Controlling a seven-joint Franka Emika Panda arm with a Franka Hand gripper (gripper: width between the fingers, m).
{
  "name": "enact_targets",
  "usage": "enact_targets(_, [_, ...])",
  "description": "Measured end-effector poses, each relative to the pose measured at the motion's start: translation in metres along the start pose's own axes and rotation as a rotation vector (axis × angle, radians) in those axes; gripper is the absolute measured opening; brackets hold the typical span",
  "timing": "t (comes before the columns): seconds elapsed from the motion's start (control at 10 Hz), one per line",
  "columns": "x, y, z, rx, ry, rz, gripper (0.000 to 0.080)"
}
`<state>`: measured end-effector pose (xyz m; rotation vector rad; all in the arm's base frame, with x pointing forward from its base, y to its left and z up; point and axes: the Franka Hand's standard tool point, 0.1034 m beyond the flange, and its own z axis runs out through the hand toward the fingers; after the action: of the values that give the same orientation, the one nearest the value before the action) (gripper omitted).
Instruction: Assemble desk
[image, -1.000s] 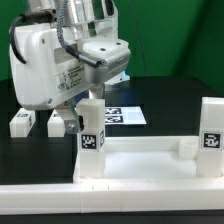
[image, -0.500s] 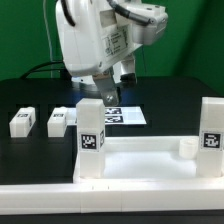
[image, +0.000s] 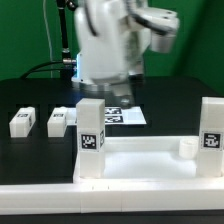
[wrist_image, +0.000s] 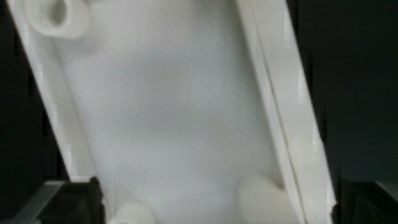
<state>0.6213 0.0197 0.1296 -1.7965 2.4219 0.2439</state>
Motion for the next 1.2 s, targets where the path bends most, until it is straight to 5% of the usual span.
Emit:
enact_targets(0.1, [-0.004, 0.014, 0.007, 0.001, 0.006, -0.008, 0.0648])
enact_targets(0.3, [-0.004, 0.035, 0.016, -0.058, 0.014, -0.022, 0.0648])
enact_targets(0.6, [-0.004, 0.034, 0.018, -0.053, 0.017, -0.021, 0.0648])
enact_targets(0.7, [0.0, 0.037, 0.025, -0.033, 0.037, -0.051, 0.0648])
enact_targets(1.0, [0.034, 0.074, 0.073, -0.028, 0.107, -0.118, 0.0648])
enact_targets(1.1, [0.038, 0.081, 0.088, -0.044, 0.124, -0.119, 0.0648])
enact_targets(1.2, [0.036, 0.083, 0.099, -0.032, 0.136, -0.133, 0.0649])
